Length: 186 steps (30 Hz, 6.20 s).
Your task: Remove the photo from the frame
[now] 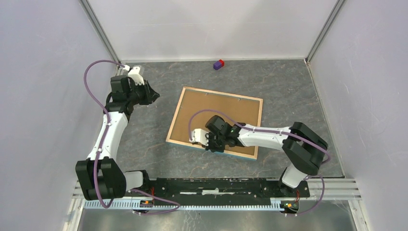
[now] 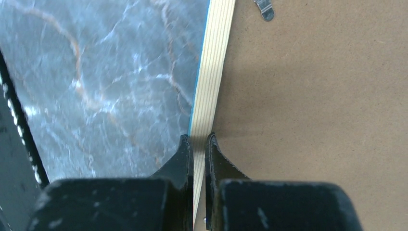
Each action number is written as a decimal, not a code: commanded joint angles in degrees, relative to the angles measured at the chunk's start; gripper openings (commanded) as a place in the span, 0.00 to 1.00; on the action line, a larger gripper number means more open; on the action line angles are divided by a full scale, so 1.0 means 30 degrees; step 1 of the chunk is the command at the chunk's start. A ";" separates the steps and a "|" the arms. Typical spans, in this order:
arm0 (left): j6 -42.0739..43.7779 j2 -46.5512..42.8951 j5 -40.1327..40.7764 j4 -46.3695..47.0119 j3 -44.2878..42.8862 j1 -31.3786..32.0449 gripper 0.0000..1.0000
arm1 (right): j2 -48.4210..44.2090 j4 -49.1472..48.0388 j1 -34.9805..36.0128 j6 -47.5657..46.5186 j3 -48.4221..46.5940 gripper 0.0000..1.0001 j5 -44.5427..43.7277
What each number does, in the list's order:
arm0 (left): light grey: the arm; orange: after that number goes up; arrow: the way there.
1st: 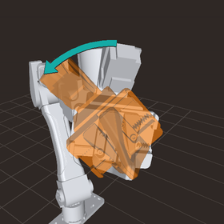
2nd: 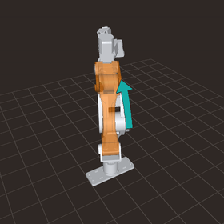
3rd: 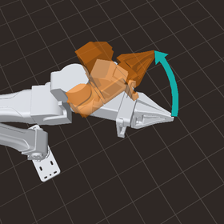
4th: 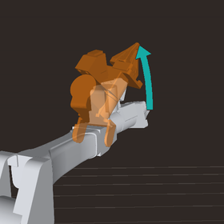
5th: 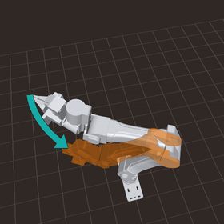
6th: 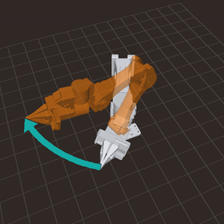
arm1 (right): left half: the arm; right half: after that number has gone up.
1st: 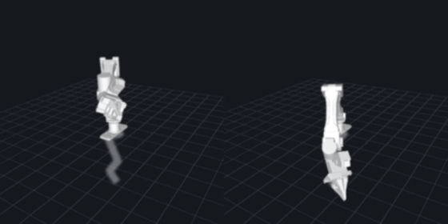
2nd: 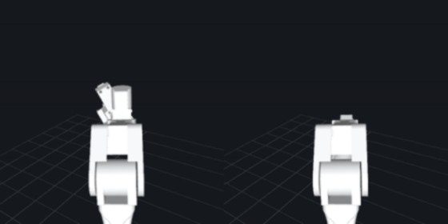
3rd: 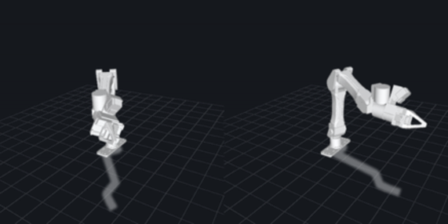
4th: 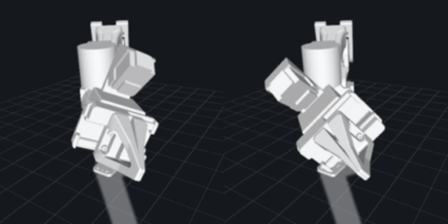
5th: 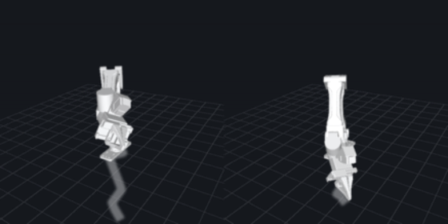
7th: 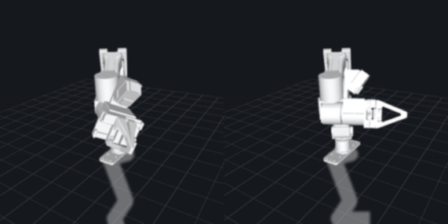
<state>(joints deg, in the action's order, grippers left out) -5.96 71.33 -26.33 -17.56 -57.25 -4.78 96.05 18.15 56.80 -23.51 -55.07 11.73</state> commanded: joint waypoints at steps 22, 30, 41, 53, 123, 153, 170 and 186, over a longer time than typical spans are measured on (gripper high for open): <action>0.7993 0.1843 0.5808 -0.2891 -0.0423 0.8065 0.02 | -0.3939 0.1303 0.0174 -0.6483 0.6450 0.00 0.1056; 0.8290 0.4408 0.7118 -0.2631 -0.1978 0.9040 0.02 | -0.4542 0.1622 0.0192 -0.7143 0.7120 0.00 0.1348; 0.8610 0.6501 0.8160 -0.2146 -0.2883 0.9514 0.02 | -0.3760 0.1486 0.0695 -0.7210 0.6522 0.00 0.1409; 0.8561 0.7745 0.7975 -0.1254 -0.3525 0.9500 0.02 | -0.3568 0.1289 0.0726 -0.7018 0.6547 0.00 0.1035; 0.8120 0.8580 0.5832 -0.1661 -0.2878 1.0452 0.02 | -0.2789 0.1332 0.0726 -0.6959 0.6447 0.00 0.1306; 0.6317 0.6725 0.4332 -0.3209 -0.4414 1.0152 0.02 | -0.3628 0.1864 0.0734 -0.7325 0.6272 0.21 0.1209; 0.4860 0.3381 0.3711 -0.3870 -0.3387 0.9260 0.02 | -1.1834 -0.0804 -0.7855 -0.0350 0.5171 0.81 0.0833; 0.3908 0.2128 0.2817 -0.3168 -0.2655 0.8068 0.02 | -0.8044 -0.3435 -1.7071 0.6729 0.6565 0.80 -0.1215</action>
<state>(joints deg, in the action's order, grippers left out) 8.16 80.44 -16.05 -29.43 -65.39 19.92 69.71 12.25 5.93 -8.43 -36.82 7.99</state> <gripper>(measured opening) 0.277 0.802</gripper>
